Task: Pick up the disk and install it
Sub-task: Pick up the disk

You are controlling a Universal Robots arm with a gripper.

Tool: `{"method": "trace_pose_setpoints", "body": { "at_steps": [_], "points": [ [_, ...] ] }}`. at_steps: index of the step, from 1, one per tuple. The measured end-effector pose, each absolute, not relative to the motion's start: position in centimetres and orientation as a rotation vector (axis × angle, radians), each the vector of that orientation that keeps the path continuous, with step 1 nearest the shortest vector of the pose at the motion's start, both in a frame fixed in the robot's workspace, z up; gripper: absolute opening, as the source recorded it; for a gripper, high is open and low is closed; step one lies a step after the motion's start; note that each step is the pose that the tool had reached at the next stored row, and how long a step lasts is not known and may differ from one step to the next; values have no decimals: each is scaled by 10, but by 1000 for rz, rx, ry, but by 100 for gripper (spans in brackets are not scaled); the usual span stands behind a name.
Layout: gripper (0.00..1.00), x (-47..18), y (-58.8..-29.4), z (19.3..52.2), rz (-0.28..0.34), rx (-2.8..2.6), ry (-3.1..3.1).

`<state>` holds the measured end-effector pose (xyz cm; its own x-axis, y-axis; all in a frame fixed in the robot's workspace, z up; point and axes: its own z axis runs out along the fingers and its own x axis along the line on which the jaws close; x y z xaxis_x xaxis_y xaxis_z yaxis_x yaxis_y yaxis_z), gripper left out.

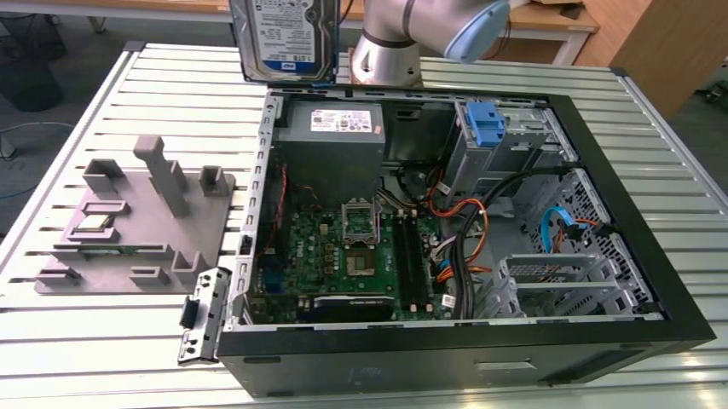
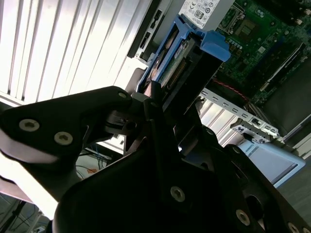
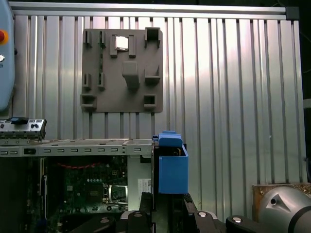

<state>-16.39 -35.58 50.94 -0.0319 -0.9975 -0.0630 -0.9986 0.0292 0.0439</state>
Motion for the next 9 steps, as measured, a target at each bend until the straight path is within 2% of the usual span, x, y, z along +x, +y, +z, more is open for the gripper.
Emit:
{"method": "trace_pose_setpoints", "body": {
  "at_steps": [9],
  "points": [
    [35,-143,-356,509,118,-2175,2243]
  ]
}}
